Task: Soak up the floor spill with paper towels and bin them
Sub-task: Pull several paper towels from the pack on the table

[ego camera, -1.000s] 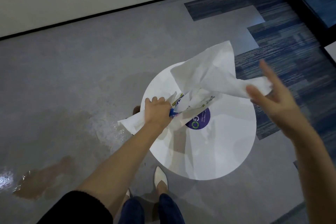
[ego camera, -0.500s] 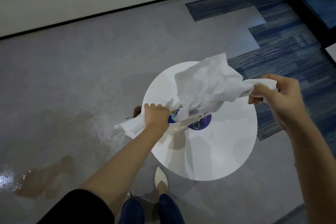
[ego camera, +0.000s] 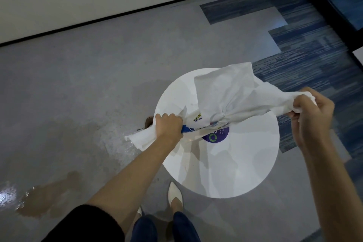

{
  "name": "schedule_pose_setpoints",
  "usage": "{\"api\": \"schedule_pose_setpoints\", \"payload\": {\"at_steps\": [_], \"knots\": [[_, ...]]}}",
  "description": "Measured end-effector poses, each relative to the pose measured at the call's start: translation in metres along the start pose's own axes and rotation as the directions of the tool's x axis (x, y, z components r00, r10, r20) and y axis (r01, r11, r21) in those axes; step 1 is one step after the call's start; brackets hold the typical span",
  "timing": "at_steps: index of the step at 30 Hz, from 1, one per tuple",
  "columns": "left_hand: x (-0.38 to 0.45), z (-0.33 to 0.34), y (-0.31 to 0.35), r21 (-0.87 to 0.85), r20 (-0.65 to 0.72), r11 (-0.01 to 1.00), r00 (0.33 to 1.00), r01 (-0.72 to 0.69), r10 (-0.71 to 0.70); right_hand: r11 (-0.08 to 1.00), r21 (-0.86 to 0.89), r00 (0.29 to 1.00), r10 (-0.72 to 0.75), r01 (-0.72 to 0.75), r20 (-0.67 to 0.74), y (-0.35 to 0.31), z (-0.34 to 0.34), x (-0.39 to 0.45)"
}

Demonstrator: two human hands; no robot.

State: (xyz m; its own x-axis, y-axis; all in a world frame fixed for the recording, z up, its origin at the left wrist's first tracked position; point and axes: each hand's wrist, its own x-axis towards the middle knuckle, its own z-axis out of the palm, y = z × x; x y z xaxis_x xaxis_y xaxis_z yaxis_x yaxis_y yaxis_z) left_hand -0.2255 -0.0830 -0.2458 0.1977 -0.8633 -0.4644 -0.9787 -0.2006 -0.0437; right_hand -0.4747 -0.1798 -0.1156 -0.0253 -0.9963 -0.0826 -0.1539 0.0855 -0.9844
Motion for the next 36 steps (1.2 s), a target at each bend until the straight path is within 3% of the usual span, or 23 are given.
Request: {"api": "schedule_pose_setpoints", "payload": {"at_steps": [7, 11, 14, 17, 20, 22, 26, 29, 31, 33, 34, 36], "knots": [[-0.005, 0.000, 0.002, -0.001, -0.006, 1.000, 1.000, 0.000, 0.000, 0.994, 0.086, 0.995, 0.074, -0.068, -0.072, 0.020, -0.010, -0.001], [-0.005, 0.000, -0.001, -0.033, -0.058, 0.999, 0.998, -0.030, 0.028, 0.986, 0.092, 0.970, 0.118, -0.140, 0.214, 0.025, -0.013, 0.003], [-0.007, 0.001, 0.000, -0.219, -0.097, 0.973, 0.994, -0.068, 0.047, 0.966, 0.099, 0.921, 0.195, -0.241, 0.338, 0.029, -0.004, -0.003], [-0.011, -0.008, 0.009, -0.530, -0.098, 0.845, 0.995, -0.072, 0.023, 0.977, -0.038, 0.923, 0.211, -0.211, 0.322, 0.039, 0.005, -0.006], [-0.008, -0.022, 0.021, -0.649, -0.184, 0.753, 0.983, -0.108, -0.018, 0.979, -0.058, 0.946, 0.205, -0.197, 0.253, 0.054, 0.010, -0.006], [-0.002, -0.033, 0.029, -0.740, -0.158, 0.668, 0.986, -0.077, -0.061, 0.979, -0.015, 0.952, 0.203, -0.205, 0.230, 0.060, 0.015, -0.007], [0.018, -0.045, 0.040, -0.957, 0.122, 0.249, 0.984, 0.151, -0.128, 0.964, 0.101, 0.952, 0.222, -0.247, 0.210, 0.067, 0.021, -0.013], [0.021, -0.043, 0.036, -0.986, 0.067, 0.146, 0.989, 0.086, -0.133, 0.946, 0.151, 0.952, 0.265, -0.288, 0.155, 0.074, 0.020, -0.015], [0.022, -0.044, 0.033, -0.989, 0.002, 0.145, 0.987, 0.025, -0.159, 0.971, 0.107, 0.974, 0.206, -0.215, 0.095, 0.077, 0.017, -0.018], [0.023, -0.047, 0.029, -0.990, -0.043, 0.141, 0.975, -0.012, -0.217, 0.993, -0.104, 0.995, -0.038, 0.047, 0.090, 0.081, 0.013, -0.024], [0.025, -0.050, 0.025, -0.991, -0.060, 0.132, 0.966, -0.028, -0.252, 0.942, -0.265, 0.975, -0.176, 0.207, 0.138, 0.085, 0.011, -0.028], [0.028, -0.058, 0.015, -0.992, -0.088, 0.119, 0.945, -0.053, -0.314, 0.687, -0.566, 0.891, -0.362, 0.455, 0.276, 0.096, 0.006, -0.032]]}}
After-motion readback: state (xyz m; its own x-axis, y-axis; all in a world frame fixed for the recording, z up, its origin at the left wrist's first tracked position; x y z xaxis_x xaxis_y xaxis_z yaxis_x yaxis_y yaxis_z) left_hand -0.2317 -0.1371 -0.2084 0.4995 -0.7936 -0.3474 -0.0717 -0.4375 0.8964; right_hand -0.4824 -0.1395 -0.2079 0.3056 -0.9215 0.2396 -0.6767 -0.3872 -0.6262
